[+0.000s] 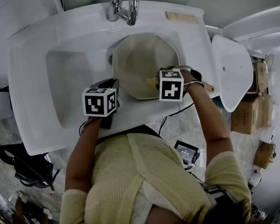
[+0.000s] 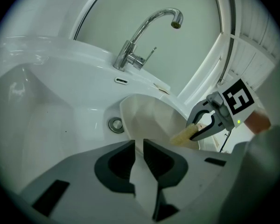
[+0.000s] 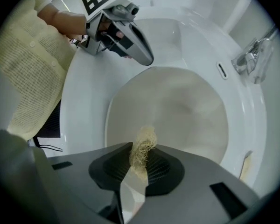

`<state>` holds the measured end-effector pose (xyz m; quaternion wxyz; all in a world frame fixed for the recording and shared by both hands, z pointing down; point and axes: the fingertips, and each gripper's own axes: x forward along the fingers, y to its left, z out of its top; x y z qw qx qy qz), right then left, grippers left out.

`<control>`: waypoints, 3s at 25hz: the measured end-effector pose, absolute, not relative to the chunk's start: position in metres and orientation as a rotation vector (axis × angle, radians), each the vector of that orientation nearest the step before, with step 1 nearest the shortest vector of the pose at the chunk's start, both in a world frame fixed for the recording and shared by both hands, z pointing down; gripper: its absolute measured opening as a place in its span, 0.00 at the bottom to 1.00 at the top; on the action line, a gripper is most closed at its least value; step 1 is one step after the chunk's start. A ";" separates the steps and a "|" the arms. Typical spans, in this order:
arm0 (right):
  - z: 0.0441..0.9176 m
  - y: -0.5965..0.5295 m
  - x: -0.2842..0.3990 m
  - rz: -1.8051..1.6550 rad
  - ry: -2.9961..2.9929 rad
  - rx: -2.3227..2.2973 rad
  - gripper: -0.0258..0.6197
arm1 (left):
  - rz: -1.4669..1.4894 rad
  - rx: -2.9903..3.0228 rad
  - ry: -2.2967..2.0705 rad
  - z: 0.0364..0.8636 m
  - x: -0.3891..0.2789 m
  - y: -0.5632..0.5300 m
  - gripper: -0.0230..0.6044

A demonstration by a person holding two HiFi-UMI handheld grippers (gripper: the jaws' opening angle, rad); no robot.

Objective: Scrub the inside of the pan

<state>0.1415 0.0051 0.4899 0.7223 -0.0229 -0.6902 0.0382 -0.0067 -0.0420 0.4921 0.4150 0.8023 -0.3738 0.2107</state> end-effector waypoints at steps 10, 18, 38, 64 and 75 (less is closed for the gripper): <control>0.489 -0.064 0.138 -0.067 -1.606 0.315 0.17 | 0.525 1.997 -0.985 0.492 -0.010 -0.045 0.18; 0.497 -0.095 0.145 -0.042 -1.622 0.536 0.17 | 0.512 1.979 -1.017 0.492 -0.010 -0.051 0.18; 0.523 -0.141 0.173 0.022 -1.532 0.819 0.17 | 0.524 1.930 -1.042 0.499 -0.007 -0.056 0.18; 0.551 -0.150 0.149 0.025 -1.521 0.823 0.17 | 0.531 1.885 -1.025 0.511 -0.004 -0.062 0.18; 0.559 -0.144 0.110 -0.029 -1.626 0.698 0.17 | 0.529 1.886 -1.014 0.511 -0.005 -0.062 0.18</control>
